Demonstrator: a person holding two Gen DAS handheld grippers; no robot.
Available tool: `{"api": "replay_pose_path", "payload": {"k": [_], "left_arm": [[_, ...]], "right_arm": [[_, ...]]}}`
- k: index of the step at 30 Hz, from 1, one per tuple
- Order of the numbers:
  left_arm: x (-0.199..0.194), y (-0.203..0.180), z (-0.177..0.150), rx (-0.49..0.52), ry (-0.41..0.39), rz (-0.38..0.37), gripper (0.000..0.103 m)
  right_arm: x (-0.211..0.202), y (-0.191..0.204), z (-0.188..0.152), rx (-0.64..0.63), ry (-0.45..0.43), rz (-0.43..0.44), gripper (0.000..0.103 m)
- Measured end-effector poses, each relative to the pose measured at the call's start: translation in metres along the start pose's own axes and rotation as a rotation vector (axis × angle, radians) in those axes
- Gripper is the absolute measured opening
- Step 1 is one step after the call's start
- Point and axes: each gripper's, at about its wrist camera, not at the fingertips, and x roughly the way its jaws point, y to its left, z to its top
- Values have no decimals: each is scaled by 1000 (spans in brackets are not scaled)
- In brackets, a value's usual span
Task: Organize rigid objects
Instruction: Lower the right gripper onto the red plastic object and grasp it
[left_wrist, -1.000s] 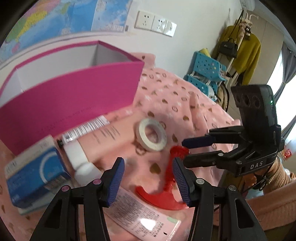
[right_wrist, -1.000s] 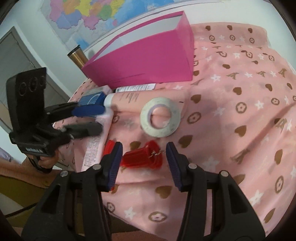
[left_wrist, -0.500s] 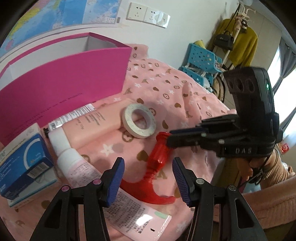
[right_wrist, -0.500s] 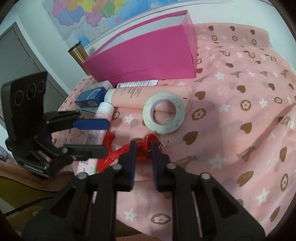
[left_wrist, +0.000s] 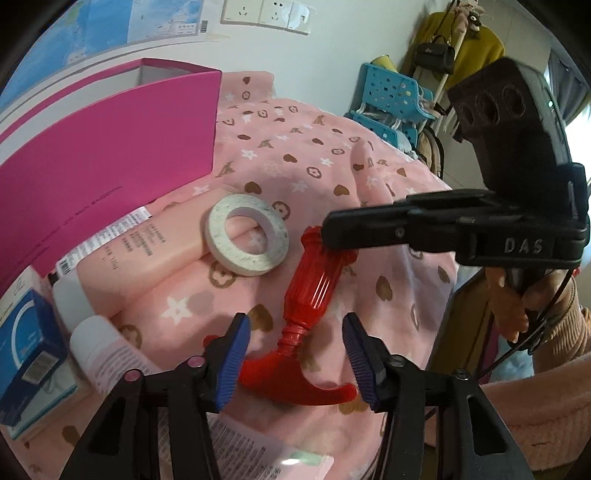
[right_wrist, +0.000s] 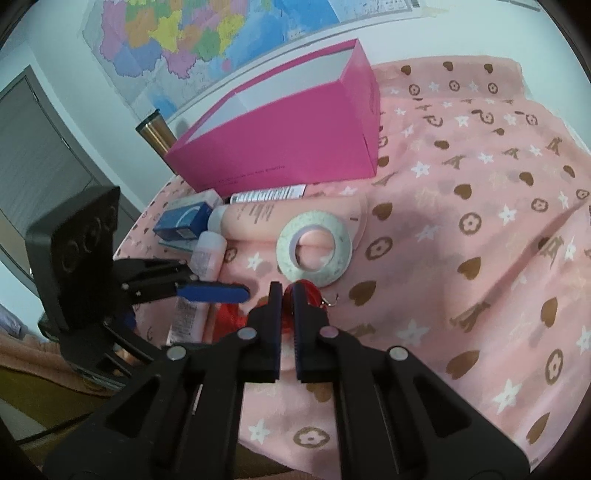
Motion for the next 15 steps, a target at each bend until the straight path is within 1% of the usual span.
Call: {"api": "replay_pose_path", "payload": {"k": [1,2,4,7,12,15], "left_arm": [[2,0,1,-3,4,-8,41],[4,0,2,-5,5,-11,39],[7,0,3,-4,5,-15,28],[7,0,5,-4,-7,-26,23],[4,-4,8,7,-40,-12,21],[-1,-4,10,4,-58,-17,20]], "right_arm": [[-1,0,1,0,-5,-1,6],[-1,0,3,-1,-11,-3,6],[-2,0,5,-1,-19,5,6],[-2,2,8,-6,-27,13,6],[-5,6,16,-22,-52,31,5],[-7,12,22,-43,-64,37,5]]}}
